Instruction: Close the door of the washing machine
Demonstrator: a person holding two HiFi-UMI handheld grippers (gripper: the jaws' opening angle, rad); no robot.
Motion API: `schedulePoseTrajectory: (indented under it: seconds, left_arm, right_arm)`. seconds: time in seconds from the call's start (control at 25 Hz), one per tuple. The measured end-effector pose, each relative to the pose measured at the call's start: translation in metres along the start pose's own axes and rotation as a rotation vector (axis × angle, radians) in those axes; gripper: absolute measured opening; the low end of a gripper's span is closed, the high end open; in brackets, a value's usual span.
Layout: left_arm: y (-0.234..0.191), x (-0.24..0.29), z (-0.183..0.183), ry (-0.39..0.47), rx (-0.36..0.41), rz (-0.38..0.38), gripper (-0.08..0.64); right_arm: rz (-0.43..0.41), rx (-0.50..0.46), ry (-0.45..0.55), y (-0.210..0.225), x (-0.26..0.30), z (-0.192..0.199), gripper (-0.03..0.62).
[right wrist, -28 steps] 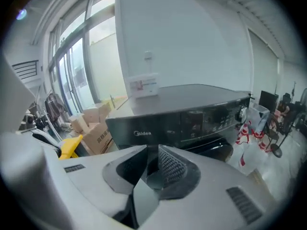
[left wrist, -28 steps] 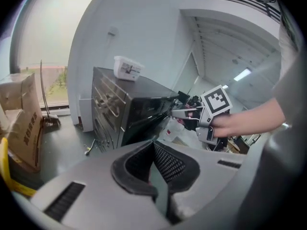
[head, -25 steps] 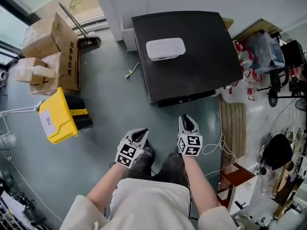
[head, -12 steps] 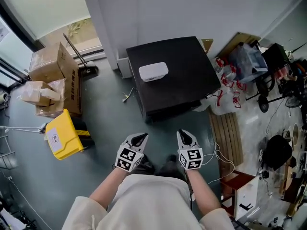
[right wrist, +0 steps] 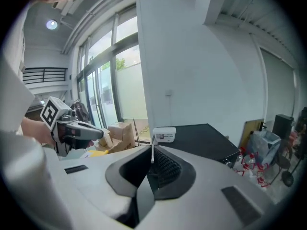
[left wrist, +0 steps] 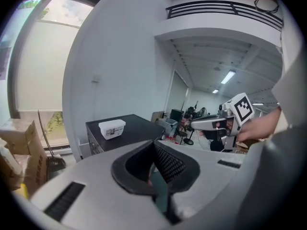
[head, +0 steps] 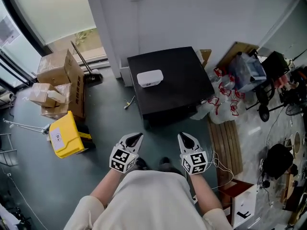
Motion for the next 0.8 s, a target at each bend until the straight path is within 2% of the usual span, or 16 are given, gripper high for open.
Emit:
schedulePoseTrajectory:
  seconds: [0.28, 0.6, 0.8]
  left_arm:
    - [0.025, -0.004, -0.013, 0.058, -0.003, -0.034, 0.008]
    - [0.046, -0.008, -0.025, 0.106, 0.012, -0.060, 0.008]
    - [0.055, -0.002, -0.026, 0.102, 0.023, -0.059, 0.008]
  right_arm:
    - [-0.028, -0.055, 0.037, 0.026, -0.029, -0.012, 0.040]
    - [-0.008, -0.035, 0.089, 0.046, -0.053, -0.013, 0.038]
    - [-0.013, -0.027, 0.099, 0.049, -0.057, -0.009, 0.032]
Point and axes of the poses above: the fingertips, and each gripper's own axes: x forward along the fingers, y to its right, z out of its underside, the point moved 8 cm from there along -x, backward along the fingers, and after that the axes turned 14 degrees about -x, right-handed, at the moved point
